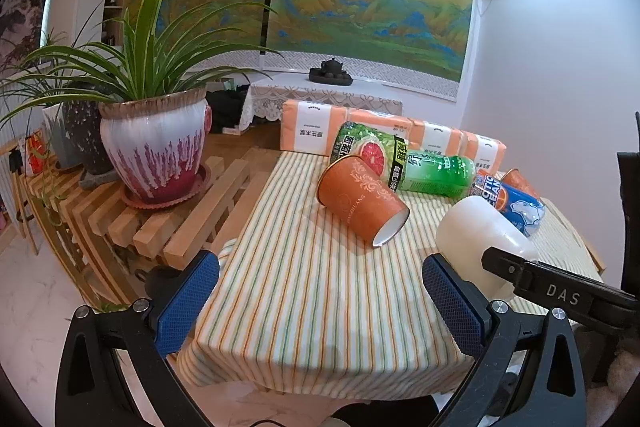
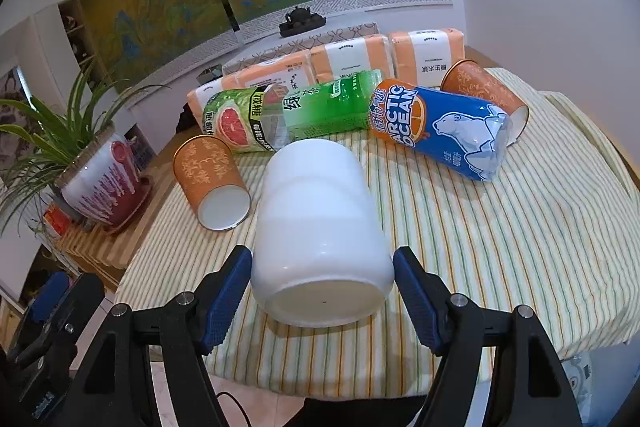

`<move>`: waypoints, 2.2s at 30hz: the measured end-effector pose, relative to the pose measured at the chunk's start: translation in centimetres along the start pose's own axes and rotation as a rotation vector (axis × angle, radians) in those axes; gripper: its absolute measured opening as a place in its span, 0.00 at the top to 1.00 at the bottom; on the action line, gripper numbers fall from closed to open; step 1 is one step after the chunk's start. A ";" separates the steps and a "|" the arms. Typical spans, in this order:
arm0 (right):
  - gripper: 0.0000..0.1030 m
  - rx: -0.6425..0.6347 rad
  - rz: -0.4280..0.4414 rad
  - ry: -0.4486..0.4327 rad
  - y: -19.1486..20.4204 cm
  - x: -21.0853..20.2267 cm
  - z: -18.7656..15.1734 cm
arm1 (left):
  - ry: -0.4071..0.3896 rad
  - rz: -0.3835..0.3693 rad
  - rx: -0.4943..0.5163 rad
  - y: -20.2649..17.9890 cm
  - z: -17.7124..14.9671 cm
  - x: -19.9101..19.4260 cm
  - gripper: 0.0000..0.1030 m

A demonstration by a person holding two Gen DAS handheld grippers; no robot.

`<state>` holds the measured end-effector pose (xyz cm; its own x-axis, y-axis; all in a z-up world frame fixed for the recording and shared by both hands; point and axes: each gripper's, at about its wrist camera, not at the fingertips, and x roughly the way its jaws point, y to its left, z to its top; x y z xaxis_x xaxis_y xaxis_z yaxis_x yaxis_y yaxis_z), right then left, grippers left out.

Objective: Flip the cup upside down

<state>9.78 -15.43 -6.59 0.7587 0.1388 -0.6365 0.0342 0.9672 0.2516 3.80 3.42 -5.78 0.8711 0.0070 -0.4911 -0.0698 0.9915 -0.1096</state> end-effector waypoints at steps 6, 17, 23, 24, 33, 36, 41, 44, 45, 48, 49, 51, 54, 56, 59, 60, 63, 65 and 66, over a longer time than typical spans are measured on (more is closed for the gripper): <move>0.32 0.002 0.040 -0.027 0.1 -1.4 -0.2 | 0.001 -0.003 -0.003 -0.3 -0.1 -0.1 0.00; 0.25 0.033 0.037 -0.156 -5.0 -7.7 -1.4 | 0.017 -0.080 0.056 -6.1 -1.3 0.6 0.00; 0.24 0.041 -0.033 -0.201 -7.7 -9.6 -2.7 | 0.019 -0.123 0.066 -9.7 -2.4 1.2 0.00; 0.24 0.047 -0.034 -0.204 -8.1 -9.7 -2.8 | 0.020 -0.127 0.062 -10.2 -2.7 1.4 0.00; 0.24 0.122 -0.046 -0.198 -11.1 -9.7 -3.9 | -0.014 -0.084 0.091 -14.9 -4.6 3.6 0.00; 0.24 0.143 -0.032 -0.185 -11.9 -9.4 -4.0 | -0.027 -0.053 0.090 -15.7 -5.2 4.6 0.00; 0.24 0.160 -0.027 -0.191 -12.6 -9.5 -3.9 | -0.027 -0.012 0.106 -16.0 -5.6 6.1 0.00; 0.24 0.160 -0.023 -0.191 -12.6 -9.4 -3.7 | -0.030 0.003 0.124 -16.3 -6.1 6.6 0.00; 0.24 0.160 -0.022 -0.192 -12.6 -9.4 -3.7 | -0.034 0.008 0.127 -16.3 -6.2 6.7 0.01; 0.24 0.160 -0.018 -0.191 -12.5 -9.2 -3.5 | -0.050 0.015 0.142 -16.5 -6.3 6.8 0.08; 0.24 0.161 -0.017 -0.190 -12.5 -9.1 -3.4 | -0.052 0.015 0.146 -16.4 -6.4 6.6 0.14; 0.24 0.161 -0.015 -0.187 -12.3 -8.9 -3.3 | -0.053 0.013 0.148 -16.3 -6.3 6.7 0.20; 0.24 0.163 -0.009 -0.182 -12.2 -8.7 -3.2 | -0.051 0.006 0.147 -16.1 -6.2 6.7 0.24; 0.24 0.163 -0.007 -0.180 -12.0 -8.6 -3.2 | -0.050 -0.002 0.150 -16.0 -6.2 6.7 0.24; 0.24 0.162 -0.008 -0.181 -11.9 -8.6 -3.1 | -0.051 -0.024 0.155 -15.7 -6.0 6.4 0.24; 0.24 0.163 -0.007 -0.182 -11.9 -8.6 -3.1 | -0.054 -0.031 0.160 -15.6 -5.8 6.3 0.24; 0.24 0.166 -0.006 -0.183 -11.9 -8.6 -3.1 | -0.055 -0.073 0.186 -15.4 -5.1 5.7 0.24; 0.24 0.168 -0.005 -0.183 -11.9 -8.6 -3.1 | -0.059 -0.093 0.215 -15.2 -4.7 5.4 0.24; 0.24 0.172 -0.004 -0.182 -11.9 -8.6 -3.2 | -0.067 -0.099 0.223 -15.0 -4.4 5.1 0.24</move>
<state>0.81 -27.42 -6.43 0.8623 0.0796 -0.5000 0.1356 0.9151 0.3797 7.16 -11.99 -10.46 0.8993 -0.0902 -0.4279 0.1197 0.9919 0.0425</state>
